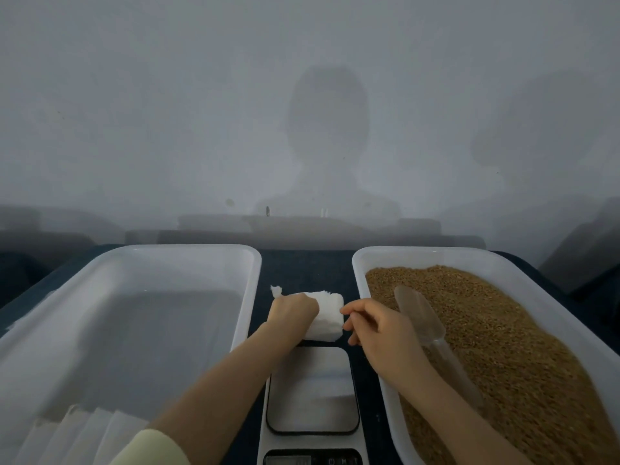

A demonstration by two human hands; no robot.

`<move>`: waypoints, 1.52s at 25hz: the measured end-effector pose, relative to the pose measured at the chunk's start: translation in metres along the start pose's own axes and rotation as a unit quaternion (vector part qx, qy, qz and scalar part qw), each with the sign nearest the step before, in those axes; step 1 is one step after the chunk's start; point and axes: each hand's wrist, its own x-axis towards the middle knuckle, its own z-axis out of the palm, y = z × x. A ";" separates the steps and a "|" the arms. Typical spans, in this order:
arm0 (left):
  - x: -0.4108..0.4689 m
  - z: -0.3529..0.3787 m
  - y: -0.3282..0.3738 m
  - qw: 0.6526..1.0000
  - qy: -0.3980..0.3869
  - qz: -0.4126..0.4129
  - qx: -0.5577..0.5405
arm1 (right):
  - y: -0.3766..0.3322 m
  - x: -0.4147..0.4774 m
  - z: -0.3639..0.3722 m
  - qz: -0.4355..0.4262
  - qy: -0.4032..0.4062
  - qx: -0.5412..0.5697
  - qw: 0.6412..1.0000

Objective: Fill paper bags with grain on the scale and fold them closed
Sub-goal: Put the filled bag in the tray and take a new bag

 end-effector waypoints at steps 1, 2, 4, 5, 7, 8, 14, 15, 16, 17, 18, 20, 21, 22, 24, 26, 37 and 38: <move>-0.003 -0.001 0.002 1.000 0.017 -0.005 -0.019 | 0.000 0.000 0.001 -0.002 -0.004 -0.003 1.000; -0.006 -0.003 0.004 0.997 0.040 -0.016 -0.056 | 0.000 -0.001 0.001 -0.004 -0.009 -0.007 1.000; -0.012 -0.009 -0.001 0.977 0.103 -0.046 -0.180 | -0.001 -0.002 0.000 -0.007 -0.016 -0.012 1.000; -0.017 -0.013 -0.008 0.958 0.130 -0.052 -0.250 | -0.001 -0.002 0.000 -0.008 -0.017 -0.016 1.000; -0.029 -0.024 -0.022 0.917 0.182 -0.049 -0.352 | -0.001 -0.002 -0.001 -0.008 -0.018 -0.022 1.000; -0.037 -0.029 -0.029 0.902 0.201 -0.048 -0.379 | -0.001 -0.002 -0.001 -0.008 -0.020 -0.025 0.999; -0.109 -0.020 -0.041 0.824 0.113 -0.008 -0.555 | -0.009 -0.009 0.003 -0.034 -0.039 -0.020 0.998; -0.120 -0.019 -0.041 0.793 0.083 0.003 -0.603 | -0.011 -0.010 0.004 -0.026 -0.058 0.011 0.998; -0.130 -0.018 -0.039 0.756 0.057 0.021 -0.652 | -0.014 -0.010 0.004 -0.017 -0.076 0.050 0.996; -0.138 -0.019 -0.037 0.716 0.038 0.042 -0.696 | -0.016 -0.010 0.003 -0.014 -0.090 0.087 0.992; -0.143 -0.019 -0.034 0.688 0.028 0.060 -0.723 | -0.018 -0.009 0.002 -0.014 -0.099 0.106 0.989; -0.147 -0.018 -0.029 0.669 0.028 0.082 -0.738 | -0.020 -0.010 0.001 -0.022 -0.103 0.098 0.990; -0.148 -0.018 -0.027 0.663 0.034 0.085 -0.743 | -0.020 -0.011 0.001 -0.024 -0.105 0.085 0.991; -0.147 -0.017 -0.026 0.656 0.043 0.080 -0.749 | -0.019 -0.012 0.001 -0.026 -0.111 0.066 0.991; -0.144 -0.015 -0.024 0.652 0.069 0.053 -0.753 | -0.018 -0.013 0.003 -0.029 -0.124 0.024 0.992; -0.141 -0.013 -0.024 0.678 0.094 0.044 -0.728 | -0.017 -0.014 0.004 -0.042 -0.128 0.001 0.991; -0.132 -0.003 -0.025 0.619 0.165 -0.060 -0.765 | -0.019 -0.011 -0.001 0.104 -0.180 0.207 0.956; -0.131 -0.003 -0.027 0.605 0.175 -0.078 -0.773 | -0.019 -0.010 -0.002 0.133 -0.198 0.262 0.935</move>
